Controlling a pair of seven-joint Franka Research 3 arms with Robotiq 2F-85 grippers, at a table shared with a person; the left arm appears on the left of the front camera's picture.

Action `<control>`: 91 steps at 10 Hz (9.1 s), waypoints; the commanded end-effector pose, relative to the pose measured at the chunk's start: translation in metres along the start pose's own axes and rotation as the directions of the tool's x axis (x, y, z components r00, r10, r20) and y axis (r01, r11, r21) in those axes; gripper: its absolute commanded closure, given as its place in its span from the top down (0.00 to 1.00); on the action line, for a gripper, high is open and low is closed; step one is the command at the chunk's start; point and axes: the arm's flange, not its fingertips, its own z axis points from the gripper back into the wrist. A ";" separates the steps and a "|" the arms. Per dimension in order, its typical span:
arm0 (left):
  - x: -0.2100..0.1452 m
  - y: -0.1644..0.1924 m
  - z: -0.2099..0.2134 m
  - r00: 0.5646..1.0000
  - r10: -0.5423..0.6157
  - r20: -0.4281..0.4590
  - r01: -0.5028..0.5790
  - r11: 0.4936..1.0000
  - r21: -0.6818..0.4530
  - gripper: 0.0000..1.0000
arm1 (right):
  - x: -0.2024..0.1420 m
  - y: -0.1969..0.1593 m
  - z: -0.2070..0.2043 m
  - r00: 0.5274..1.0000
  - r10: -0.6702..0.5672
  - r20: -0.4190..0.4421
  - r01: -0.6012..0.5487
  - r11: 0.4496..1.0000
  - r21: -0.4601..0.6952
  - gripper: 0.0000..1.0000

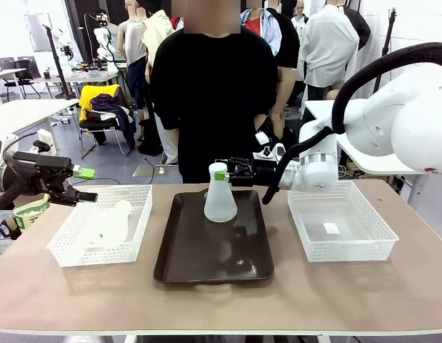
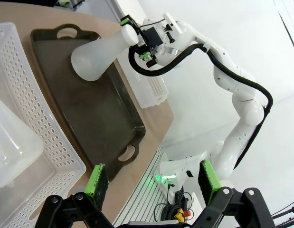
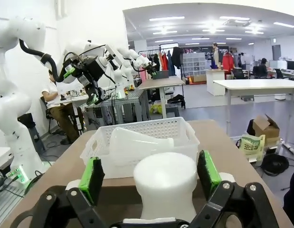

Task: Prepare the laboratory tools.
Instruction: Place the picked Big flask upright in the Handle tray as instructed by the person, then pick up the Big flask that the person points to.

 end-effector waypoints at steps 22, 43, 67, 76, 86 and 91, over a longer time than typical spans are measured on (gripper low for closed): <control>0.000 -0.001 0.001 1.000 -0.005 0.006 0.005 1.000 -0.009 1.00 | 0.107 0.068 0.061 0.760 0.007 -0.650 -0.315 0.879 -0.359 1.00; -0.004 -0.023 0.003 0.997 -0.079 -0.010 0.079 0.997 0.019 1.00 | 0.113 0.121 0.147 0.722 -0.269 -0.638 -0.299 0.710 -0.638 1.00; 0.098 -0.066 -0.071 0.954 0.029 -0.299 0.278 0.297 0.914 1.00 | 0.113 0.121 0.147 0.722 -0.269 -0.638 -0.299 0.710 -0.638 1.00; 0.138 0.026 -0.149 0.967 0.166 -0.192 0.123 0.356 0.926 1.00 | 0.113 0.121 0.147 0.722 -0.269 -0.638 -0.299 0.710 -0.638 1.00; 0.158 0.099 -0.158 0.942 0.310 -0.124 0.018 0.324 0.946 1.00 | 0.113 0.121 0.147 0.722 -0.269 -0.638 -0.299 0.710 -0.638 1.00; 0.156 0.105 -0.153 0.925 0.360 -0.124 -0.011 0.350 0.937 1.00 | 0.113 0.121 0.147 0.722 -0.269 -0.638 -0.299 0.710 -0.638 1.00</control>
